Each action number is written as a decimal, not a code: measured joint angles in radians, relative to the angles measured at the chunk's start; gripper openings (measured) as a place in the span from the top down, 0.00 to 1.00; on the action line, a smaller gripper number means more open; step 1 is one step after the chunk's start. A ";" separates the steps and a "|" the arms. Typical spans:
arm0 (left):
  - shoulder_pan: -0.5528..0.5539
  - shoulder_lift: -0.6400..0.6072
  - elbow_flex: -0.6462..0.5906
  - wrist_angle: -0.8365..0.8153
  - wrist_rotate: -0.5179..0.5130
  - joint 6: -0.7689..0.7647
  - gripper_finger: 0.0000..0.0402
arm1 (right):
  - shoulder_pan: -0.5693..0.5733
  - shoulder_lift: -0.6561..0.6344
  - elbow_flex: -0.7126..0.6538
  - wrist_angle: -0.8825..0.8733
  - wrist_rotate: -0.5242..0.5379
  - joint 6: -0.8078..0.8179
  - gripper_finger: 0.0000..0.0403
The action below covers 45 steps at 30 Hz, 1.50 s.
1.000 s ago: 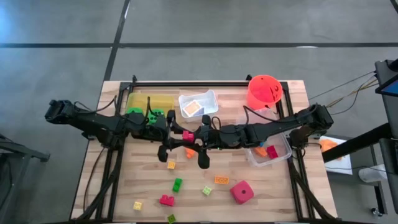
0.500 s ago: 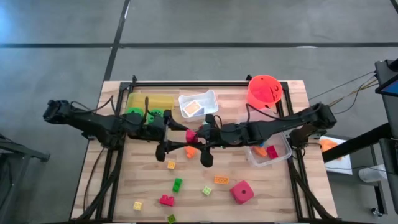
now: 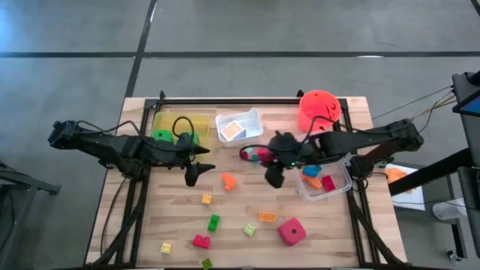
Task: Pick & Place Toys
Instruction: Put the red game piece into the transparent bin
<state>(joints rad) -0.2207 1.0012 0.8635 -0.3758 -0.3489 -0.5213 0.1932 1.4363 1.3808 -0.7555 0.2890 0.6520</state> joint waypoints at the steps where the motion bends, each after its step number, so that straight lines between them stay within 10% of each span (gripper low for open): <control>1: 0.000 0.001 0.000 -0.018 0.000 -0.002 0.20 | 0.000 -0.014 0.000 -0.068 -0.008 0.023 0.70; 14: 0.001 0.004 -0.018 -0.050 -0.030 0.038 0.20 | 0.000 -0.166 -0.002 -0.654 -0.111 0.016 0.70; 45: 0.001 0.003 -0.019 -0.075 -0.107 0.079 0.20 | -0.007 -0.207 -0.391 -0.455 -0.086 -0.394 0.70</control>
<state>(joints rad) -0.2199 1.0046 0.8448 -0.4507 -0.4561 -0.4419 0.1859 1.2297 0.9898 -1.2102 0.2026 0.2577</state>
